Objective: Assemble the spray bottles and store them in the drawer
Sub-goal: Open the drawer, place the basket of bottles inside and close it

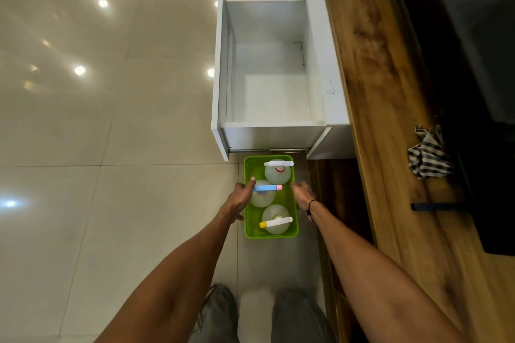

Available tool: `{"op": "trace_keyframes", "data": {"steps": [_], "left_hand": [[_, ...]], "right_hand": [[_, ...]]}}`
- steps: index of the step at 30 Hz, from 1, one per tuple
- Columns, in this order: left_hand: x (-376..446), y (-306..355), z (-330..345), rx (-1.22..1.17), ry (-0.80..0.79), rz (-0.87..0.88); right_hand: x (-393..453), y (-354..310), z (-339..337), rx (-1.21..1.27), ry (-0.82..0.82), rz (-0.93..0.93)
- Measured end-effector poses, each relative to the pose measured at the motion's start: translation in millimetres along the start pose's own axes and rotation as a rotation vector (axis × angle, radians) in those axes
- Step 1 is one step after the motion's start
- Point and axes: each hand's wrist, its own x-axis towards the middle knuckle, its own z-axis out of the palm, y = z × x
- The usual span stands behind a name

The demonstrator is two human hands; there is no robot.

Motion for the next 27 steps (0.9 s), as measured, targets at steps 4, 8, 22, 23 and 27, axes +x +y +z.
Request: {"op": "trace_keyframes", "data": {"steps": [4, 8, 22, 23, 27], "left_hand": [[-33, 19, -6, 0.015, 0.003, 0.017], [-62, 37, -14, 0.017, 0.0, 0.029], [-134, 89, -29, 0.062, -0.004, 0.062], [-138, 94, -32, 0.062, -0.004, 0.062], [-149, 112, -45, 0.062, -0.019, 0.071]], "right_hand": [[-30, -14, -11, -0.04, 0.031, -0.067], [-52, -25, -22, -0.094, 0.057, -0.127], [-120, -68, -62, -0.115, 0.031, -0.214], [-122, -72, -65, -0.118, 0.021, -0.217], [-128, -89, -76, -0.134, 0.012, -0.231]]}}
